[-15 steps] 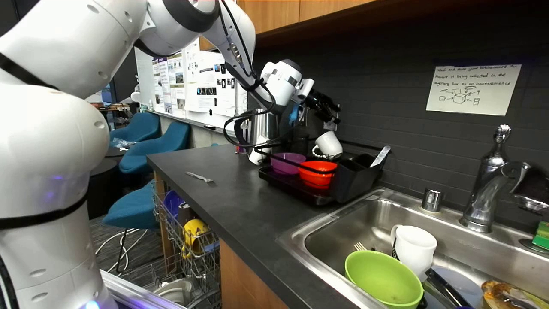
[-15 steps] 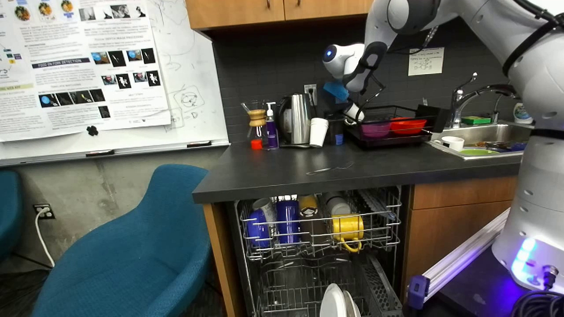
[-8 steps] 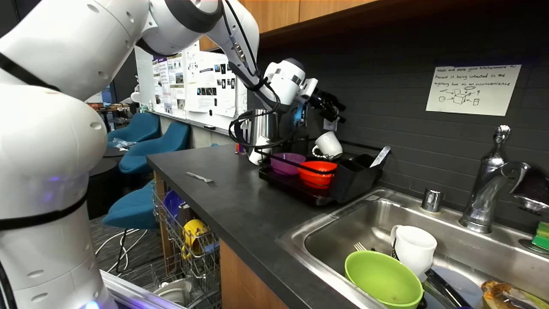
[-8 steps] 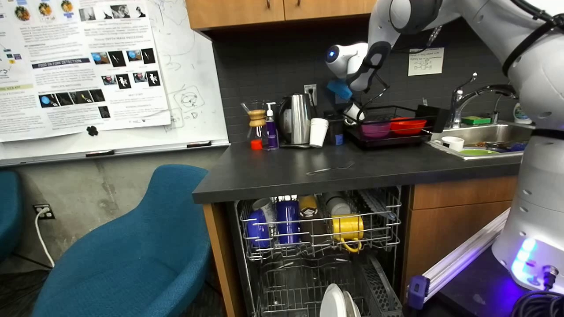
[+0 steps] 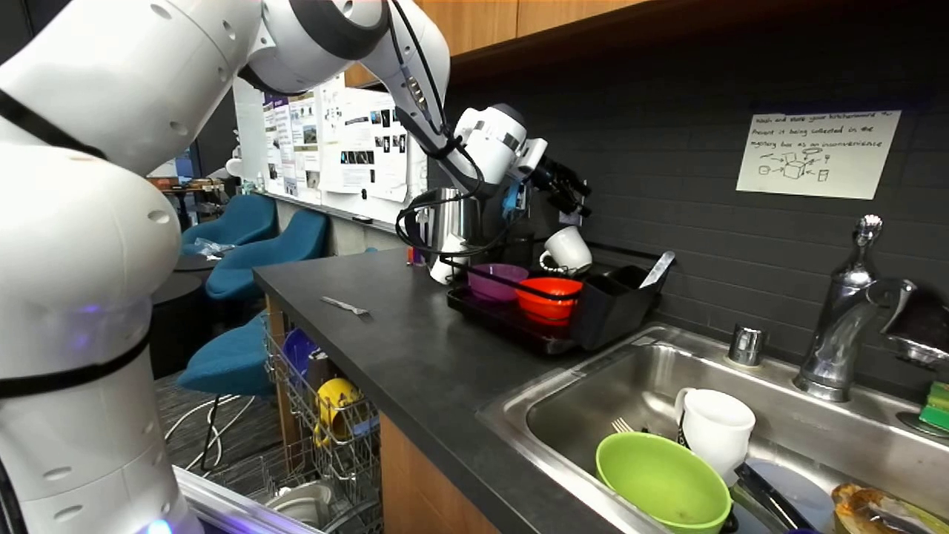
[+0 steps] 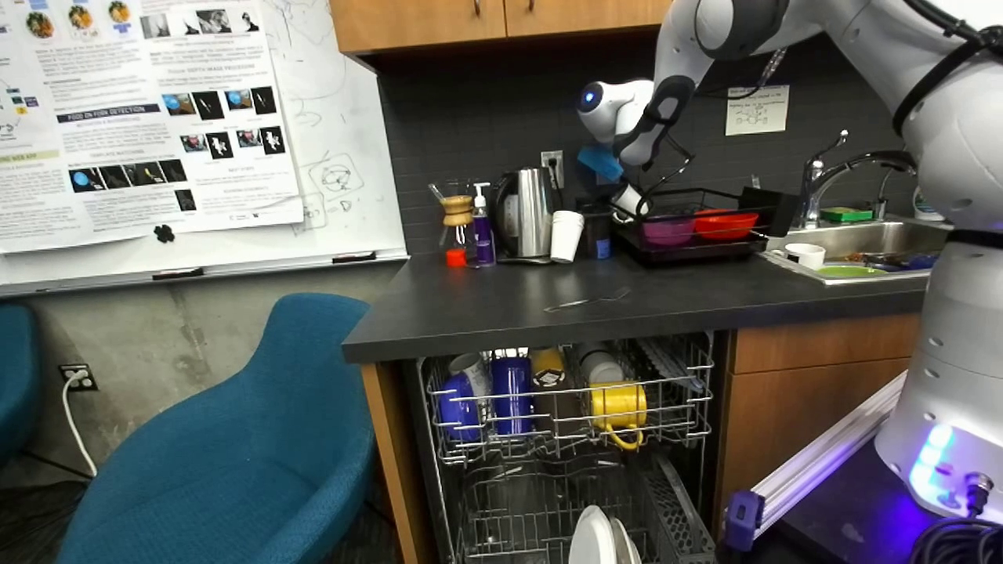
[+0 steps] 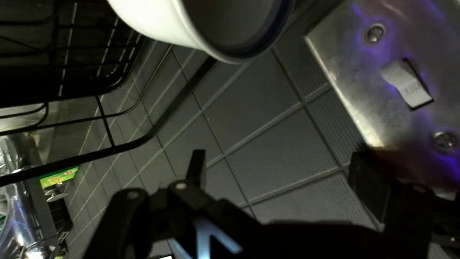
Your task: Flip the switch
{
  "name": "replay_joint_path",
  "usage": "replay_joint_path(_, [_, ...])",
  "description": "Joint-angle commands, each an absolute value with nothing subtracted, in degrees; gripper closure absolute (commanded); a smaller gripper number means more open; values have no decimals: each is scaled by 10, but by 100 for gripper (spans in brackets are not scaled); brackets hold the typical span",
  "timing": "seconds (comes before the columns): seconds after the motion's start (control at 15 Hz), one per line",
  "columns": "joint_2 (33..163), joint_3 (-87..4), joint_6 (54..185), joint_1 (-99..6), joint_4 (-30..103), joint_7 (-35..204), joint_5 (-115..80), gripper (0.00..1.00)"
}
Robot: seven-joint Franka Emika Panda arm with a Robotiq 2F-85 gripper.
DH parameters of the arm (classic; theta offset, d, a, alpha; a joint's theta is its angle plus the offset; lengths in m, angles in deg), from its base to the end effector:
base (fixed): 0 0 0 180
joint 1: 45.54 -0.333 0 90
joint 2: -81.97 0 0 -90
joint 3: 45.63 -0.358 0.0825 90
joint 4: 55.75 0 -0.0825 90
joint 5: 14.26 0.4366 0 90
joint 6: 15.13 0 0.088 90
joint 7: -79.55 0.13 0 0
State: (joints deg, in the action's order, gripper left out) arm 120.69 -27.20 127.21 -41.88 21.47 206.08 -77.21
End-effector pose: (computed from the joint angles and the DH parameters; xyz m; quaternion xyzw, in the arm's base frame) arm 0.8128 -0.2642 0.3938 0.5641 -0.6424 0.4974 0.1471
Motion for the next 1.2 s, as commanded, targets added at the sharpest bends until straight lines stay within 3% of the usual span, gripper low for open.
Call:
replay_joint_path(0.0, [1201, -292, 1291, -405, 221, 2041, -773, 0])
replay_joint_path(1.13, [1187, -321, 1300, -412, 243, 2002, -763, 0])
